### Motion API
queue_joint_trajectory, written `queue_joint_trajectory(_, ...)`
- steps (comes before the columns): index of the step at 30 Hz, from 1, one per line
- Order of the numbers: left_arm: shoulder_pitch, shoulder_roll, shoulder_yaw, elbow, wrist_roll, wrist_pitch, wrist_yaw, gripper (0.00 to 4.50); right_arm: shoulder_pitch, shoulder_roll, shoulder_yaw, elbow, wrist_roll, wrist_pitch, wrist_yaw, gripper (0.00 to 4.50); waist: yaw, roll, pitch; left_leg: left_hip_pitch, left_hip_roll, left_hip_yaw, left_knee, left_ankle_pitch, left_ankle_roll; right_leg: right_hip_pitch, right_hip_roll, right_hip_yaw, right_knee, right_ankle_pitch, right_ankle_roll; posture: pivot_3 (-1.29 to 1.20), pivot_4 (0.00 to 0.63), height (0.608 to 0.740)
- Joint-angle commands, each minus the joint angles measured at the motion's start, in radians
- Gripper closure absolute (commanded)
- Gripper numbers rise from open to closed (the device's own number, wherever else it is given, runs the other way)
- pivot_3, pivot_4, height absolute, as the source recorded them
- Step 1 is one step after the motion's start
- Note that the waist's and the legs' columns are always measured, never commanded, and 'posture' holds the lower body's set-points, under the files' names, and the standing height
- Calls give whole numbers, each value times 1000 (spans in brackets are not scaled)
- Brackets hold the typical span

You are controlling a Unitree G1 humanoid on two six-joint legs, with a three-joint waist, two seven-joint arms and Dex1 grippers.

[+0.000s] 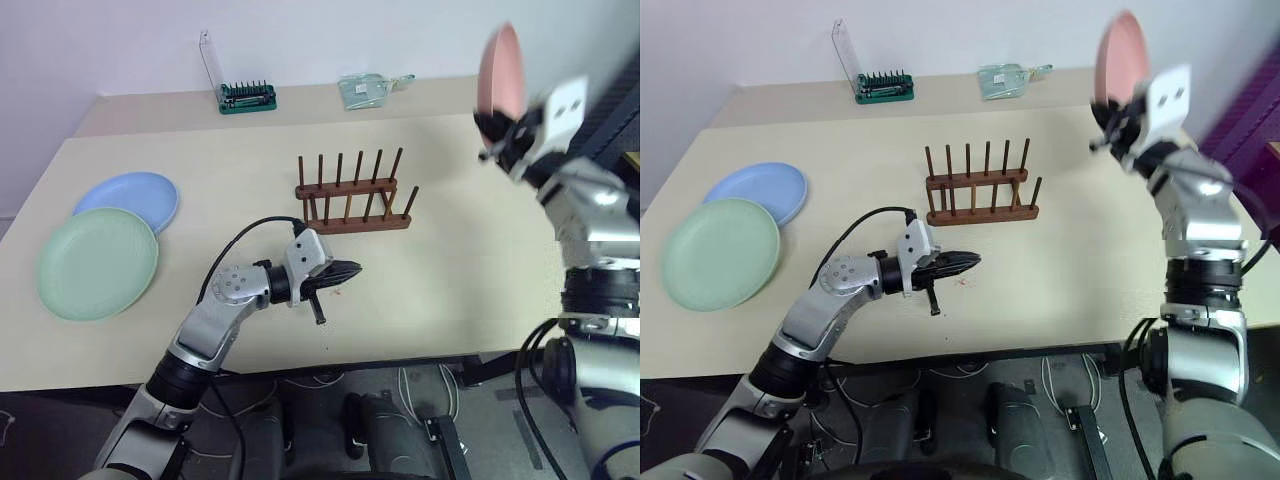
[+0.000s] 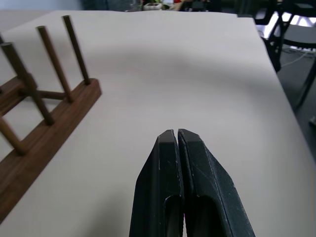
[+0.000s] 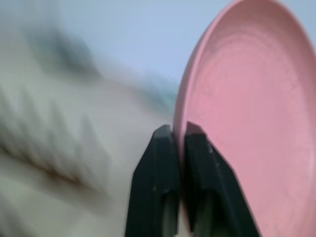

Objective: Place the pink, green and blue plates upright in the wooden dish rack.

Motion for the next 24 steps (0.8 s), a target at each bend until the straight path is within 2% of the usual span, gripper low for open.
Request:
queue_joint_trajectory(1, -17, -2, 28, -7, -5, -21, 5, 4420, -64, 19, -119, -78, 287, 271, -42, 4467, 10, 0, 0, 0, 0, 0, 0, 0, 0, 0, 0, 0, -1, -2, -3, 0, 150, 730)
queue_joint_trajectory(3, -22, -4, 37, 2, -6, -25, 7, 4420, -88, 41, -156, -68, 402, 373, -68, 4467, 16, 0, 0, 0, 0, 0, 0, 0, 0, 1, -1, 0, -3, -2, -4, 0, 150, 730)
queue_joint_trajectory(5, -25, -4, 41, 8, -4, -29, 7, 4420, -85, 46, -152, -67, 438, 421, -66, 4467, 17, 0, 0, -1, 0, 1, 1, 0, 0, 1, -2, 0, -4, -1, -4, 0, 150, 730)
queue_joint_trajectory(14, -11, -4, 46, -1, -1, -31, 19, 4420, -66, 12, -74, 46, 356, 446, 23, 4467, 17, 0, 0, -8, -2, 1, 2, 0, 0, -5, -1, -1, -4, 3, -4, 0, 150, 730)
queue_joint_trajectory(24, -1, -7, 43, -7, 2, -32, 28, 4420, -79, 24, -68, 221, 272, 410, 56, 4467, 16, 0, 0, -9, -2, 1, 2, 0, 0, -5, 0, -1, -4, 0, -2, 0, 150, 730)
